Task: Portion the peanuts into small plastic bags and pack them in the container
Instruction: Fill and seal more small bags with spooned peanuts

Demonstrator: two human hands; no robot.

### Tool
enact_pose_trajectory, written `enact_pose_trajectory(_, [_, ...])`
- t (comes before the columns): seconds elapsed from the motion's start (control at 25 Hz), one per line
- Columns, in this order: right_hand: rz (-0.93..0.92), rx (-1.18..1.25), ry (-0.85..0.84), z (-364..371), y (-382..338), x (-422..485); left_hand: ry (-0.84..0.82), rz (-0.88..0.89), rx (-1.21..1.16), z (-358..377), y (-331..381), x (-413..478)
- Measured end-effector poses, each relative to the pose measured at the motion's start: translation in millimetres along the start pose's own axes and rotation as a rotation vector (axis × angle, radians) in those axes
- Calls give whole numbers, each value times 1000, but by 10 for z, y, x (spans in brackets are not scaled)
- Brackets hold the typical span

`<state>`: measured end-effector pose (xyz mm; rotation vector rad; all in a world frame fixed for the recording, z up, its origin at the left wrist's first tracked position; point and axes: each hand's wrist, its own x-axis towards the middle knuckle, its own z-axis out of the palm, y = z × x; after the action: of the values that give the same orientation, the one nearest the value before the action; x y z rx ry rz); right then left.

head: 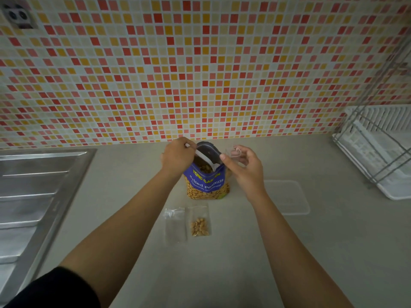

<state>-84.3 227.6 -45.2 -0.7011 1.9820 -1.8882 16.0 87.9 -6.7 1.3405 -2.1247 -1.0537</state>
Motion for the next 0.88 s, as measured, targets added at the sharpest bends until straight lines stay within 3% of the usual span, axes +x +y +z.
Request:
enact_pose_trajectory(0.28, [-34, -6, 46, -57, -105, -9, -46, -170, -406, -162, -96, 29])
enact_pose_trajectory(0.88, [-195, -397, -58, 104, -178, -15, 100, -264, -506, -577, -230, 129])
